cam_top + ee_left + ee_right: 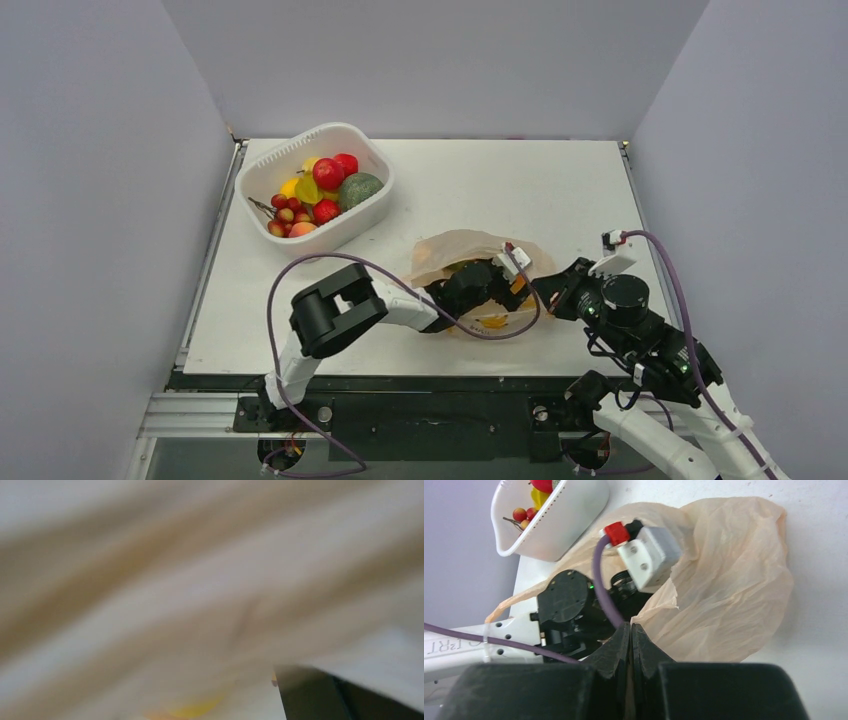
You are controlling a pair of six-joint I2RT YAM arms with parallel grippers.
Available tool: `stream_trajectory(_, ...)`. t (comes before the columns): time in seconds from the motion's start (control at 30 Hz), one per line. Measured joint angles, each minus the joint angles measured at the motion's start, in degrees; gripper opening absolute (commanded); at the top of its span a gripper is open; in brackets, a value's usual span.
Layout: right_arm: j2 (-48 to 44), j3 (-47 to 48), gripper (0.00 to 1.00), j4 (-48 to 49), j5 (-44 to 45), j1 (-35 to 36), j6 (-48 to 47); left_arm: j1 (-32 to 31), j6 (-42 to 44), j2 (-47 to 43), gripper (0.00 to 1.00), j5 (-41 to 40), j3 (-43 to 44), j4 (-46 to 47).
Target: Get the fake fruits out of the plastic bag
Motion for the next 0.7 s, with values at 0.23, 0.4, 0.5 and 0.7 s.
stream_trajectory(0.23,-0.4,-1.9,0.00,-1.3,0.4,-0.5,0.7,-0.7,0.8,13.2,0.88,-6.2,15.0,-1.2)
stream_trajectory(0.4,-4.0,-5.0,0.00,-4.3,0.4,-0.7,1.5,-0.9,2.0,15.5,0.66,-8.0,15.3,-0.6)
stream_trajectory(0.5,-6.4,-5.4,0.00,-8.2,1.8,-0.6,1.2,-0.9,2.6,15.3,0.51,-8.0,13.9,0.0)
stream_trajectory(0.7,-8.3,-5.6,0.00,-13.0,6.1,-0.6,0.2,-0.9,1.7,7.3,0.40,-8.3,2.4,0.1)
